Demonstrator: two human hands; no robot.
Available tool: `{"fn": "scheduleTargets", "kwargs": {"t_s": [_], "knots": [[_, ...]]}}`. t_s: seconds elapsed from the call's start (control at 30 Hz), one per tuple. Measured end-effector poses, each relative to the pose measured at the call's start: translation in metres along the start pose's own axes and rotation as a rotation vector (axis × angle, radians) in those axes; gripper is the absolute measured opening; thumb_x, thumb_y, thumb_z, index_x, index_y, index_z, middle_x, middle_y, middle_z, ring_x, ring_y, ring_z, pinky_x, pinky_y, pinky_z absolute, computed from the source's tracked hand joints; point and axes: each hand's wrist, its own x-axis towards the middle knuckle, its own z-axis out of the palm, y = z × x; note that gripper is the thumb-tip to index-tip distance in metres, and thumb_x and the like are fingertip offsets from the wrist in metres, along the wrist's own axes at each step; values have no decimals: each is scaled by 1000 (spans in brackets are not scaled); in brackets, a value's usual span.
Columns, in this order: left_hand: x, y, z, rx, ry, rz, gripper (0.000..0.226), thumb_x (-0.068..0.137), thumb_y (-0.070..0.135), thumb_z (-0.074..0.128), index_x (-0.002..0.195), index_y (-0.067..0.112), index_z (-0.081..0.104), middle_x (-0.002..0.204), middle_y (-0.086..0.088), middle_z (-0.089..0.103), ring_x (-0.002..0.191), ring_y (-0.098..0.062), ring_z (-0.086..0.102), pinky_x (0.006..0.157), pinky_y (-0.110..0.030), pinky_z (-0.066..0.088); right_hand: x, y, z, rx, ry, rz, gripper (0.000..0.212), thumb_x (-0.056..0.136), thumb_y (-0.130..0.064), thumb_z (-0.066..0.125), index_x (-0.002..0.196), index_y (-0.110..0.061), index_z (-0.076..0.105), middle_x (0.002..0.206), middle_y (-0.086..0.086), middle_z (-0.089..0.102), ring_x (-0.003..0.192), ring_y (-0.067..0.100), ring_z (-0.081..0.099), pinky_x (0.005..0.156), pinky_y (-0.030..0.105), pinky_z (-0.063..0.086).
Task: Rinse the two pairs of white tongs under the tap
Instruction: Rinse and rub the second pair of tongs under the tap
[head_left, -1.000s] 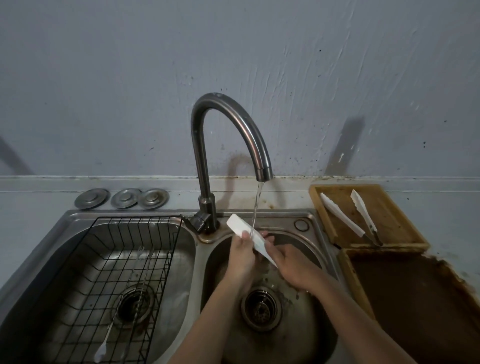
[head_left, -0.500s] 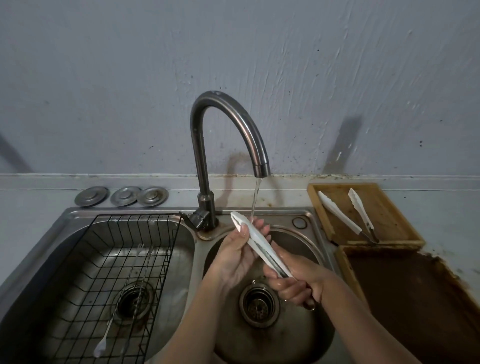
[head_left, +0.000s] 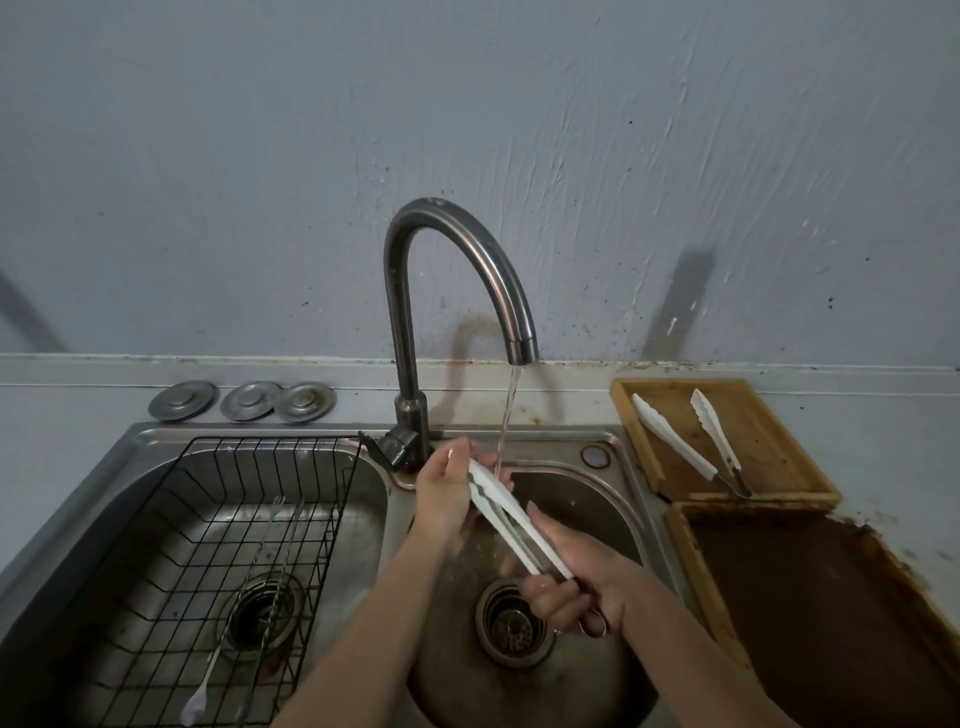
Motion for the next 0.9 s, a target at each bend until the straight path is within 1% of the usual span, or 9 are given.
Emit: {"fn": "scheduleTargets", "kwargs": {"t_s": [0.1, 0.2, 0.27, 0.33, 0.43, 0.57, 0.77, 0.83, 0.9], "knots": [[8, -9, -10, -152, 185, -187, 26, 97, 23, 47, 100, -2, 56, 91, -22, 62, 62, -27, 66, 50, -34, 59, -15, -11, 10, -92, 293, -179, 40, 91, -36, 49, 104, -1, 62, 70, 15, 63, 46, 15, 59, 34, 18, 45], [9, -23, -22, -332, 303, -327, 25, 98, 19, 41, 104, -3, 51, 89, -18, 56, 70, -28, 62, 44, -35, 57, -30, -24, 20, -143, 505, -441, 26, 95, -24, 48, 106, -4, 60, 97, 24, 66, 63, 27, 67, 48, 27, 56], [9, -38, -25, -449, 390, -400, 35, 99, 18, 39, 123, -7, 44, 96, -24, 58, 74, -34, 66, 49, -38, 57, -25, -28, 31, -455, 730, -635, 20, 94, -23, 51, 97, -7, 63, 90, 19, 69, 65, 24, 68, 52, 26, 56], [0, -47, -18, -574, 422, -453, 36, 99, 13, 36, 126, -10, 42, 91, -27, 58, 60, -34, 69, 44, -36, 56, -12, -32, 42, -940, 943, -875, 19, 94, -24, 50, 84, -13, 62, 70, 4, 66, 57, 13, 62, 51, 18, 50], [-3, -54, -6, -774, 433, -544, 26, 98, 5, 37, 106, -13, 54, 79, -24, 55, 56, -35, 62, 30, -32, 49, 8, -41, 54, -1304, 933, -1097, 24, 94, -28, 46, 78, -16, 61, 61, -5, 54, 53, 6, 50, 52, 17, 42], [-7, -54, -7, -938, 444, -615, 30, 99, 10, 38, 87, -13, 53, 68, -28, 60, 36, -38, 61, 42, -37, 56, 23, -52, 56, -1502, 855, -1279, 30, 90, -30, 49, 74, -10, 65, 58, -6, 50, 50, 6, 46, 46, 7, 31], [-7, -43, -6, -971, 426, -643, 26, 99, 9, 38, 96, -12, 54, 80, -27, 57, 46, -41, 63, 30, -40, 49, 20, -76, 66, -1697, 843, -1273, 35, 93, -27, 47, 68, -7, 62, 56, 1, 44, 52, 15, 44, 49, 25, 31], [-6, -38, -6, -902, 449, -615, 22, 98, 6, 38, 109, -6, 52, 82, -27, 53, 69, -38, 62, 37, -38, 54, 15, -85, 70, -2108, 846, -981, 18, 94, -10, 47, 96, -6, 64, 71, 8, 53, 68, 22, 50, 60, 31, 34], [0, -35, -11, -740, 492, -554, 25, 96, -1, 36, 119, -6, 48, 84, -27, 50, 84, -38, 60, 48, -34, 58, 10, -85, 72, -2384, 920, -754, 18, 95, -11, 47, 104, -10, 62, 78, 7, 56, 75, 23, 49, 71, 33, 36]]}}
